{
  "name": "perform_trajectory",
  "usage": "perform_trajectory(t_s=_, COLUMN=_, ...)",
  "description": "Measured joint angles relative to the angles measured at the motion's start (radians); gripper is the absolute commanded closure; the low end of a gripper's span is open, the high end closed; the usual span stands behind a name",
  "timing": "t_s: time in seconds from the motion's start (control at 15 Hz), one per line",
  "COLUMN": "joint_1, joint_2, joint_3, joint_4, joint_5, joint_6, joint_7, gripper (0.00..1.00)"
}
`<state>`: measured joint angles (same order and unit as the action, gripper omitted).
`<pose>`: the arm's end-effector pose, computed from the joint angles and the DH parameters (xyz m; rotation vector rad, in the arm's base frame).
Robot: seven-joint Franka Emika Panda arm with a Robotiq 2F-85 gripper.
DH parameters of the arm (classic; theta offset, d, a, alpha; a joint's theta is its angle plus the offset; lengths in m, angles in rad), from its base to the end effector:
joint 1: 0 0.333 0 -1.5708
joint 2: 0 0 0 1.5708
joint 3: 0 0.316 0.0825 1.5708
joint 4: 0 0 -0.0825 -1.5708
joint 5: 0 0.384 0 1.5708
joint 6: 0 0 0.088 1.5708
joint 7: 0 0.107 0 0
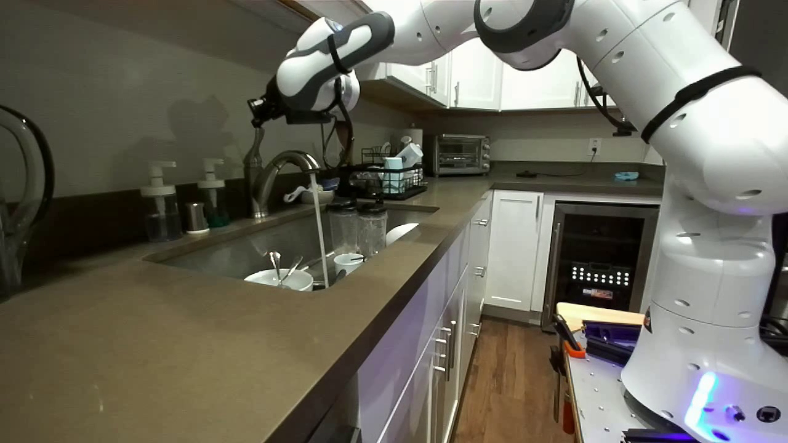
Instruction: Close the faucet
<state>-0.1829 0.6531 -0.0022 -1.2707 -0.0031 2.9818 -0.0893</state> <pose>0.7696 -0.1433 0.5027 2.5941 -0.1192 1.5032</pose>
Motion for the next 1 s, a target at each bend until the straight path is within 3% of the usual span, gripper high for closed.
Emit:
perform_trajectory(t_s=0.6, joint_1=-0.009, joint_2=-0.076, joint_3=0.003, joint_4=-0.145, joint_5=0.000, joint_6=0.014, joint_7=0.000, gripper=0.96)
perform_trajectory(t_s=1.0, joint_1=-0.012, joint_2=-0.078, joint_3=0.006, joint_4=-0.171, joint_5=0.002, joint_6=0.076, joint_7=0.003, gripper=0.96)
